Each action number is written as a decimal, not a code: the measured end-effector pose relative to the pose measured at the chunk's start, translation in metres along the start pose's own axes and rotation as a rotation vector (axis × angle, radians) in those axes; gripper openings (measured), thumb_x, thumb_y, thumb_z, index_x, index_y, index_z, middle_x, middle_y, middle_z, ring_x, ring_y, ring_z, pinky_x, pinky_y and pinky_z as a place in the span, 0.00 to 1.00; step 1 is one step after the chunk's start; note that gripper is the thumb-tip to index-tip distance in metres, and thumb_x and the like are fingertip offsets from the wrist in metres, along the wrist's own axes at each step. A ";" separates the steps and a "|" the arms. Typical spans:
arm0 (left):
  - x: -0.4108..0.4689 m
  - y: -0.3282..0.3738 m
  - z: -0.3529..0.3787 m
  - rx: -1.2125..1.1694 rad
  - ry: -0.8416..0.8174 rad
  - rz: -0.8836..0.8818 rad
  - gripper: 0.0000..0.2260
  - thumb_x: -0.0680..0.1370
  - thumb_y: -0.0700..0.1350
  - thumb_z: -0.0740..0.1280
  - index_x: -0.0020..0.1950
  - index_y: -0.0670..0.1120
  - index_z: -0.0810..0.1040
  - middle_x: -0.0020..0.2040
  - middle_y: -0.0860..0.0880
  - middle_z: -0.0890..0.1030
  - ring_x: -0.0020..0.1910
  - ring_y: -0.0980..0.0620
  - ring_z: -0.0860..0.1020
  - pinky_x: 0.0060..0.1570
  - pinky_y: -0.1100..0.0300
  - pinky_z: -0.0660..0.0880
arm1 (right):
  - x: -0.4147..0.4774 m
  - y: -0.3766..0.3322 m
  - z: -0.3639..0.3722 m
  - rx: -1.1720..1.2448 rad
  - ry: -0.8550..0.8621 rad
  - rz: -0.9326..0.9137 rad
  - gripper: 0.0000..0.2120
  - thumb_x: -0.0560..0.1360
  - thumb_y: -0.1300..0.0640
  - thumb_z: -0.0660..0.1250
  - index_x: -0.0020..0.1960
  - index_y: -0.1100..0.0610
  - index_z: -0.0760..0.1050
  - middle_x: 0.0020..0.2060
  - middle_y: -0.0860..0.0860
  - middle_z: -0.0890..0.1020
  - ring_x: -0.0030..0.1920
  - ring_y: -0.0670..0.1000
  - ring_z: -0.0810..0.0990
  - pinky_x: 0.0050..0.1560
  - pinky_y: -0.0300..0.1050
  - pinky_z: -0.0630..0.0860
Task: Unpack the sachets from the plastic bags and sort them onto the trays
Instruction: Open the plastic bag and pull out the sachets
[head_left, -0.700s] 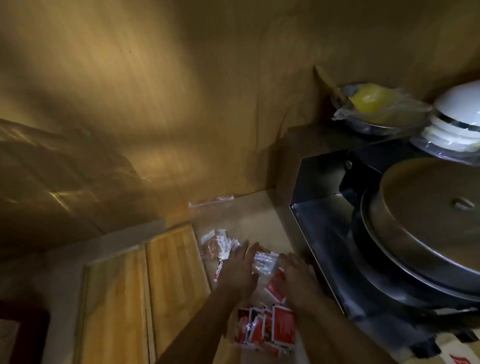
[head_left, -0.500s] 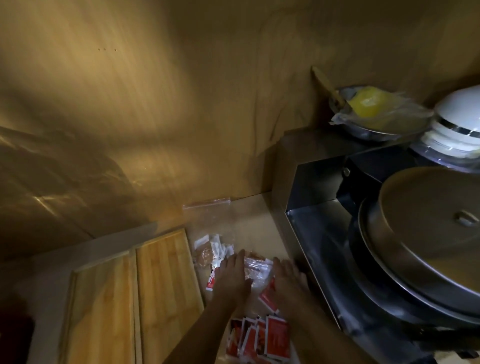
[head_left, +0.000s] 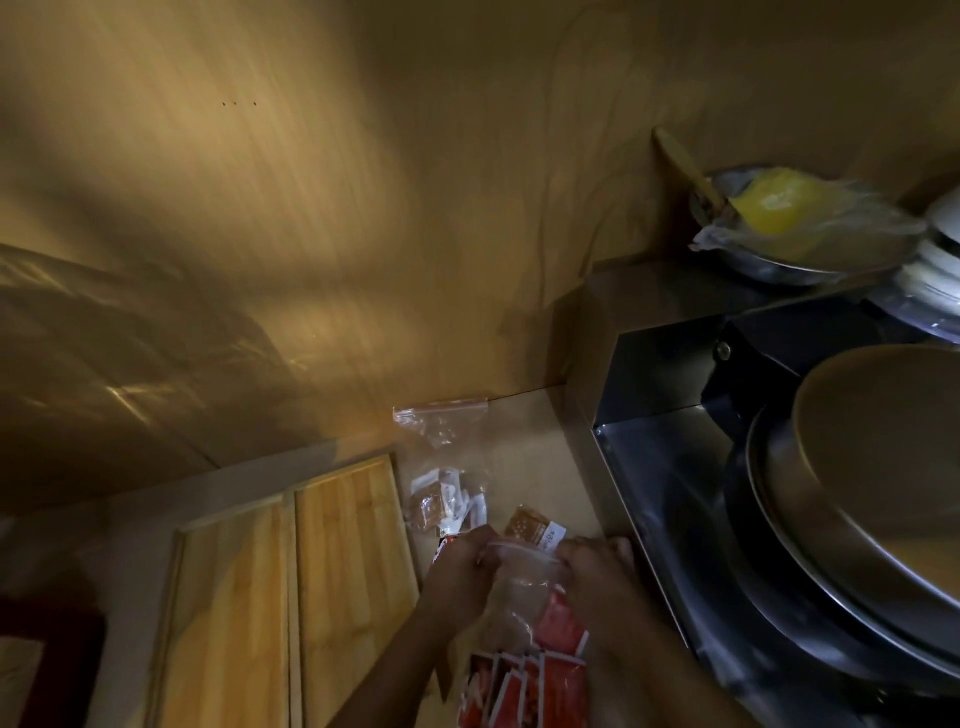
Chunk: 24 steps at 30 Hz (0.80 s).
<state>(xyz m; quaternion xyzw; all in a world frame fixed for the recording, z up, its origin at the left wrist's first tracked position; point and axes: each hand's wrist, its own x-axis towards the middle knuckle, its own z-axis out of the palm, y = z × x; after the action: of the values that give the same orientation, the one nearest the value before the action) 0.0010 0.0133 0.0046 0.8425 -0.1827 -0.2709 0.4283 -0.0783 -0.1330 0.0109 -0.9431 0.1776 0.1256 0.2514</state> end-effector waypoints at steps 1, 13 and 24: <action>-0.005 0.002 -0.005 0.002 0.001 0.032 0.08 0.78 0.36 0.61 0.44 0.43 0.79 0.40 0.47 0.81 0.42 0.49 0.77 0.43 0.60 0.74 | -0.003 -0.003 -0.008 0.054 -0.039 -0.011 0.12 0.75 0.57 0.58 0.35 0.47 0.72 0.43 0.47 0.82 0.46 0.46 0.79 0.45 0.33 0.68; -0.049 0.046 -0.034 -0.048 0.194 0.202 0.06 0.77 0.43 0.64 0.41 0.49 0.77 0.38 0.54 0.79 0.39 0.61 0.75 0.41 0.64 0.70 | -0.036 -0.040 -0.086 0.210 -0.264 -0.193 0.14 0.71 0.58 0.64 0.27 0.58 0.71 0.29 0.55 0.72 0.32 0.51 0.70 0.36 0.48 0.68; -0.085 0.087 -0.030 -0.413 0.094 -0.318 0.21 0.73 0.60 0.64 0.32 0.44 0.77 0.27 0.46 0.76 0.25 0.51 0.75 0.28 0.63 0.71 | -0.047 -0.061 -0.068 0.101 -0.010 -0.283 0.14 0.68 0.51 0.67 0.26 0.45 0.69 0.36 0.47 0.80 0.40 0.50 0.80 0.41 0.47 0.76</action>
<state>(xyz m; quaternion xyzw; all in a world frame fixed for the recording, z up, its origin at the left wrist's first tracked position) -0.0543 0.0284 0.1156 0.7669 0.0313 -0.3271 0.5512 -0.0859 -0.1062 0.1100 -0.9443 0.0475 0.0845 0.3144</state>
